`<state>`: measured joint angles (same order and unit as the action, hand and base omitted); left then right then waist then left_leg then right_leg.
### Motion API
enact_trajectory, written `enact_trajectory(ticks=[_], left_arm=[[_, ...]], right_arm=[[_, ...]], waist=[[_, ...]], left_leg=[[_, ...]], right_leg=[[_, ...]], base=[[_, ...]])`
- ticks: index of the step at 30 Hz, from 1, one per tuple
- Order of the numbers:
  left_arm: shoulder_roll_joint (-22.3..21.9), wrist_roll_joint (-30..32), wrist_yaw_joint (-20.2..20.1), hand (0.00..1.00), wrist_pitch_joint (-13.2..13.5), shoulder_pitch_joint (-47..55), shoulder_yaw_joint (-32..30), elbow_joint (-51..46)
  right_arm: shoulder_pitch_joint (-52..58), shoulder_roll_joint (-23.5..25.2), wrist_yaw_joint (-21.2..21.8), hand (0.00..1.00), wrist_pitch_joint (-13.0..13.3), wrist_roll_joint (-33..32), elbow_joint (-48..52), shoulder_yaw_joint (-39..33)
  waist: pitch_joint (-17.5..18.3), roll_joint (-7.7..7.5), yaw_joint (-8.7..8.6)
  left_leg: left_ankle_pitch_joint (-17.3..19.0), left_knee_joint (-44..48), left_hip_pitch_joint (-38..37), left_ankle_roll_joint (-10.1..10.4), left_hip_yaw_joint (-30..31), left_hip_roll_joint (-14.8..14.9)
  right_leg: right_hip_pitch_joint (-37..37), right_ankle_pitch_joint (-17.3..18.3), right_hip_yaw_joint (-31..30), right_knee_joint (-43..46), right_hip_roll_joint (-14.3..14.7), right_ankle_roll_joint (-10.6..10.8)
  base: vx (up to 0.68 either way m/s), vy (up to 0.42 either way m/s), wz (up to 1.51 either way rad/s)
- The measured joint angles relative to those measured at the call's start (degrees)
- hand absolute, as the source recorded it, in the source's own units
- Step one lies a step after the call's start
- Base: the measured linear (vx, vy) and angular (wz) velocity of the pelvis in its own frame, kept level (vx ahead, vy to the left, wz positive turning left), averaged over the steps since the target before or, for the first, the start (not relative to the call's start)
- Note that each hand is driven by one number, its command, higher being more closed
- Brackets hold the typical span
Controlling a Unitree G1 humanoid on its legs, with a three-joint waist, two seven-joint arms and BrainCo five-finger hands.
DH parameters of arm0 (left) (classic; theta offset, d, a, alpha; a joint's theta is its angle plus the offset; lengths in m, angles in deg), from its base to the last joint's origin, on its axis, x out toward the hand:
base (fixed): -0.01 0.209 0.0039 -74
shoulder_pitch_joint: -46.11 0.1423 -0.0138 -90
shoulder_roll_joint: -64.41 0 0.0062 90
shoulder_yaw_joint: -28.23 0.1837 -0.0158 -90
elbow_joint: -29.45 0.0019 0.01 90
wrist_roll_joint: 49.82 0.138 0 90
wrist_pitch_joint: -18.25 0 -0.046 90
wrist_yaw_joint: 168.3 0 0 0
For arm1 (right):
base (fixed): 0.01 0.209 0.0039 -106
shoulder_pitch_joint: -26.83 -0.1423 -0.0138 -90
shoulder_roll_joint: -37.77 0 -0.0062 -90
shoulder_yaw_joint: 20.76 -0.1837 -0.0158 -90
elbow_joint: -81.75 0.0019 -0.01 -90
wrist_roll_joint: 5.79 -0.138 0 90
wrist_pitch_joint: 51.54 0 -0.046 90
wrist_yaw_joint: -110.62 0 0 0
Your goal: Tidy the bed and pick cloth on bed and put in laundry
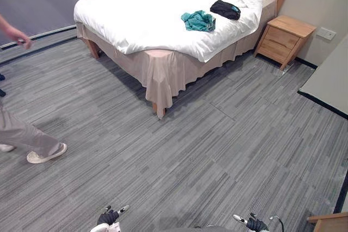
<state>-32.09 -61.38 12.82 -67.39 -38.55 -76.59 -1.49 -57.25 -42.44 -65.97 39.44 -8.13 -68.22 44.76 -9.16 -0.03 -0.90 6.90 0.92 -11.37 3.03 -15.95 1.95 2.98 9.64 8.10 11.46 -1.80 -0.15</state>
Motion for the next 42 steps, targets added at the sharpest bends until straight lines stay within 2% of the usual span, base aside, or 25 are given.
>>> enact_trajectory(ticks=[2,5,6,7,8,11,13,16,17,18,19,20,21,23,26,28,29,30,32,34,35,36,37,39,42], left_arm=[[-0.2,0.0,0.2,0.00,-0.1,1.0,-1.6,0.0],[-0.5,-0.7,1.1,0.00,-0.1,3.4,-4.4,-0.1],[-0.6,-1.0,1.1,0.00,-0.1,3.3,-5.0,0.0],[-1.0,-1.1,1.0,0.00,0.1,3.4,-5.9,0.0],[-1.4,-1.1,1.0,0.00,0.4,3.5,-6.5,0.0],[-4.2,-1.1,0.7,0.00,1.9,5.6,-6.7,0.1],[-6.0,-1.1,0.0,0.00,3.0,8.0,-6.6,0.0],[-5.7,-2.3,-0.3,0.00,2.9,9.6,-6.0,0.0],[-5.5,-2.4,-0.3,0.00,2.8,9.5,-5.9,0.0],[-4.7,-2.9,-0.3,0.00,2.2,9.6,-5.1,0.1],[-3.2,-3.1,-0.4,0.00,1.6,9.6,-3.9,0.3],[-3.0,-3.0,-0.4,0.00,1.3,8.6,-3.7,0.4],[-2.7,-1.8,-0.3,0.00,1.3,6.7,-3.0,0.4],[-1.6,-0.8,-0.3,0.00,1.3,4.4,0.0,0.5],[-0.5,-1.0,-0.2,0.00,2.4,0.7,1.6,-0.2],[0.1,-1.0,-0.3,0.00,3.0,-2.0,2.4,-1.3],[0.4,-1.1,-0.5,0.00,3.0,-3.6,1.9,-2.3],[0.1,-1.3,-0.9,0.00,2.9,-3.6,0.6,-3.2],[-1.2,-2.2,-1.4,0.00,2.6,-1.2,-3.1,-5.3],[-1.8,-2.2,-1.3,0.00,2.4,0.7,-3.6,-5.6],[-2.5,-2.2,-1.4,0.00,2.3,0.9,-3.9,-5.7],[-5.4,-2.2,-1.4,0.00,1.9,1.0,-4.0,-5.7],[-7.3,-1.9,-1.5,0.00,1.8,2.5,-3.3,-5.5],[-8.7,-1.3,-1.6,0.00,2.3,3.2,-1.6,-4.7],[-8.8,-2.2,-2.5,0.00,5.3,2.9,-0.2,-5.8]], right_arm=[[-0.1,-0.3,0.4,0.00,0.0,0.1,-0.1,0.0],[0.2,-1.7,0.7,0.00,-0.5,0.1,0.0,2.1],[0.4,-1.9,0.7,0.00,-0.7,0.1,-0.2,2.7],[1.0,-1.9,0.8,0.00,-1.0,0.1,-0.2,2.8],[1.1,-2.0,0.9,0.00,-1.0,0.1,-0.3,2.8],[0.7,-3.5,0.9,0.00,-1.4,0.6,-0.2,2.7],[-2.3,-4.9,1.2,0.00,-1.4,2.5,-1.4,2.2],[-3.6,-5.2,2.1,0.00,-0.9,3.0,-1.2,2.2],[-3.5,-5.2,2.2,0.00,-0.9,3.5,-1.2,2.2],[-2.6,-4.9,2.2,0.00,-1.1,4.0,-1.1,2.3],[-1.3,-4.0,2.2,0.00,-1.2,4.0,-1.4,2.2],[-1.6,-3.7,2.3,0.00,-1.3,4.0,-1.5,2.2],[-1.9,-3.0,2.4,0.00,-1.2,4.0,-1.8,2.2],[-2.1,-2.2,2.8,0.00,-0.8,4.2,-2.2,2.6],[-1.3,-2.2,2.7,0.00,2.0,2.9,-1.0,5.7],[-0.1,-1.3,2.3,0.00,3.1,0.9,1.4,6.5],[1.0,-0.2,1.7,0.00,3.3,-0.4,3.8,6.4],[1.7,0.2,1.3,0.00,3.2,-0.5,5.2,6.4],[3.6,1.0,1.0,0.00,3.1,-0.2,8.2,6.9],[4.2,1.3,0.8,0.00,2.7,0.0,10.6,7.2],[4.1,1.3,0.8,0.00,2.2,0.1,10.9,7.4],[3.5,1.1,0.8,0.00,1.4,0.1,11.6,7.6],[3.0,0.6,0.8,0.00,1.3,0.1,11.8,7.7],[2.1,0.2,0.7,0.00,1.2,0.2,11.6,7.2],[0.2,-0.9,0.6,0.00,2.0,2.5,11.5,5.4]], waist=[[-0.4,0.74,0.21],[-0.4,0.98,0.15],[-0.8,1.09,-0.08],[-1.2,1.24,0.08],[-1.5,0.75,0.27],[-2.6,1.21,0.36],[-3.7,2.94,1.30],[-2.9,4.20,2.15],[-2.7,3.94,2.31],[-1.3,1.99,3.08],[0.1,-0.65,3.60],[0.2,-1.57,3.67],[0.0,-2.24,2.57],[-1.5,-1.69,2.30],[-2.2,1.31,-0.35],[-2.3,1.39,-0.41],[-2.5,0.81,-0.40],[-2.8,0.59,-0.29],[-3.0,0.36,-0.07],[-2.3,0.90,0.24],[-2.4,1.04,0.30],[-2.6,3.20,0.50],[-2.9,3.90,0.94],[-2.9,4.06,0.94],[-2.9,3.94,1.42]], left_leg=[[6.3,9.1,3.6,1.3,-2.3,2.6],[10.6,23.5,7.6,3.5,-7.1,8.5],[10.0,31.2,10.7,2.6,-7.1,10.6],[5.7,42.3,15.7,-1.4,-6.2,13.1],[3.3,46.8,18.0,-2.1,-5.4,13.5],[7.2,48.1,22.3,1.9,-2.0,9.4],[6.3,32.2,24.0,1.4,-2.0,3.7],[0.7,20.3,28.2,-0.1,-0.7,2.6],[0.3,20.9,28.9,-1.7,-0.7,2.7],[-0.6,24.3,29.8,-4.4,-1.2,1.8],[1.1,25.4,29.1,-5.1,-2.7,-0.3],[2.0,25.2,28.5,-5.3,-2.9,-1.1],[3.2,23.7,26.0,-5.4,-2.2,-2.1],[3.1,18.8,17.5,-5.8,-1.4,-2.6],[3.3,10.0,6.9,-4.9,2.5,-0.1],[4.2,8.1,6.2,-3.6,4.2,0.6],[6.1,9.3,5.9,-2.0,5.8,0.8],[8.3,11.6,5.2,-0.5,5.8,1.2],[16.0,16.5,-0.4,2.6,7.8,4.2],[16.4,23.1,-0.3,2.7,8.7,7.1],[15.0,29.4,2.4,0.8,8.9,8.4],[8.4,42.5,8.5,-2.9,8.5,12.6],[3.8,49.4,12.3,-1.4,7.5,15.8],[6.6,48.1,13.3,2.8,3.2,16.5],[8.1,29.4,13.9,4.8,-7.0,11.3]], right_leg=[[-1.3,2.7,0.9,3.7,0.1,-0.8],[-3.8,7.6,1.2,10.5,1.0,-2.7],[-3.9,8.2,1.2,10.9,1.3,-3.3],[-3.0,8.6,1.1,10.8,1.4,-3.6],[-2.0,8.7,0.8,10.4,1.5,-3.9],[2.7,10.1,-1.5,9.6,0.7,-4.9],[6.8,10.2,-3.7,6.4,-0.3,-3.9],[8.6,14.5,-6.5,5.6,0.8,-2.2],[9.1,15.5,-6.7,5.9,0.6,-2.4],[9.5,18.0,-6.9,6.9,-1.3,-1.8],[7.8,18.8,-6.2,15.4,-3.8,0.7],[4.2,17.5,-4.6,23.0,-5.5,2.7],[-1.9,11.8,-1.9,36.2,-8.4,4.9],[-5.0,12.0,1.4,41.7,-9.2,4.8],[-11.2,12.4,5.7,26.9,-4.1,4.6],[-16.2,5.9,6.4,11.8,-3.8,4.5],[-18.6,-1.4,4.2,-2.0,-4.6,4.5],[-19.2,-4.1,1.3,-5.9,-4.9,4.5],[-17.1,-6.5,-2.2,-4.5,-5.1,4.2],[-17.9,-11.2,0.4,3.4,-4.2,3.7],[-18.1,-11.9,1.2,5.5,-4.2,2.7],[-15.9,-8.3,3.7,6.8,-2.7,0.7],[-12.6,-6.5,5.4,5.2,-2.0,0.0],[-6.8,-7.0,7.7,1.6,-2.1,-1.0],[0.9,-7.0,11.4,-6.0,-3.4,-1.2]], base=[[-0.06,-0.106,-0.38],[0.09,-0.152,-0.45],[0.10,-0.123,-0.15],[0.09,-0.122,-0.10],[0.19,-0.118,-0.19],[0.34,-0.030,-0.24],[0.33,0.079,-0.60],[0.36,0.169,-0.57],[0.59,0.289,-0.41],[0.61,0.215,-0.44],[0.64,0.182,-0.36],[0.63,0.138,-0.04],[0.61,0.142,0.14],[0.59,0.114,0.07],[0.50,0.011,0.47],[0.40,-0.056,0.63],[0.52,-0.141,0.69],[0.69,-0.238,0.82],[0.83,-0.386,0.52],[0.78,-0.397,0.47],[0.68,-0.438,0.64],[0.61,-0.398,0.61],[0.72,-0.455,0.55],[0.56,-0.280,0.52],[0.43,-0.180,0.60]])
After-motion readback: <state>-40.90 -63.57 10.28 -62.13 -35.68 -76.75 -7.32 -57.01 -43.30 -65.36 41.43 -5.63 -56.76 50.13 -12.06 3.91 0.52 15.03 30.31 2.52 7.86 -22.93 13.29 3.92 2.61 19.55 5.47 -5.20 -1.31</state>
